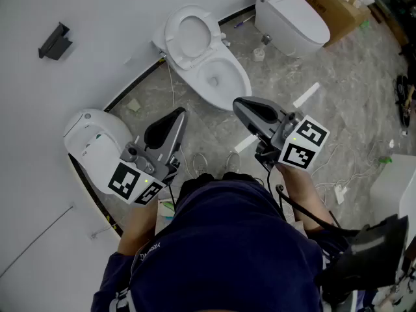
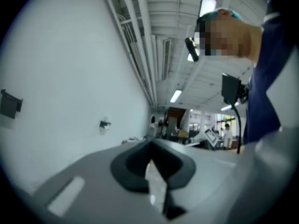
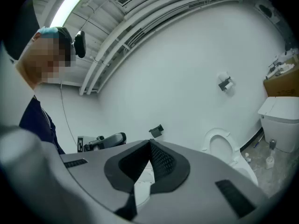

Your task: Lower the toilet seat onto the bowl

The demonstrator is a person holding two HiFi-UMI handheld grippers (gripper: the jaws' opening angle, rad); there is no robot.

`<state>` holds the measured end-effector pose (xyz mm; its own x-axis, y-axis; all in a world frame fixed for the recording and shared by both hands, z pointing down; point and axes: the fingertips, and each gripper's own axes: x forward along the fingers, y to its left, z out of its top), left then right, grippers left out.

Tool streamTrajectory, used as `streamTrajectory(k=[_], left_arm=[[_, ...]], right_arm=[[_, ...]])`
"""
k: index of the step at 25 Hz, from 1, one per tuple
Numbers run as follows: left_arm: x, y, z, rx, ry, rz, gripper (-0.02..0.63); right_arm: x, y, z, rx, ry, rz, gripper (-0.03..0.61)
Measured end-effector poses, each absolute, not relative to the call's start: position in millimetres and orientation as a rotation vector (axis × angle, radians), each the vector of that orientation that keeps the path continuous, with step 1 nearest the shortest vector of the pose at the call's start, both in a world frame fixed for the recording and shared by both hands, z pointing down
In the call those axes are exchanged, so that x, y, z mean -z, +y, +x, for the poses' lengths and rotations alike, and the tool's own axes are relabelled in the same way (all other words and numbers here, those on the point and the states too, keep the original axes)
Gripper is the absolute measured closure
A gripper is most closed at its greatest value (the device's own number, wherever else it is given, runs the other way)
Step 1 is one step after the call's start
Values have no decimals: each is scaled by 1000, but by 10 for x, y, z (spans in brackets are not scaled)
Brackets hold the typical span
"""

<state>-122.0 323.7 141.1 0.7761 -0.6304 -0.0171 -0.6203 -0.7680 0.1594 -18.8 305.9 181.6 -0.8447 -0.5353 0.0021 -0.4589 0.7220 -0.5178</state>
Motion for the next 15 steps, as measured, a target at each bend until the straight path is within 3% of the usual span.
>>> streamTrajectory(k=[15], left_arm=[[-1582,3143,-1258,104,-1124,2778,611]], right_arm=[[-2067,3024,191,895,2715,-864,569]])
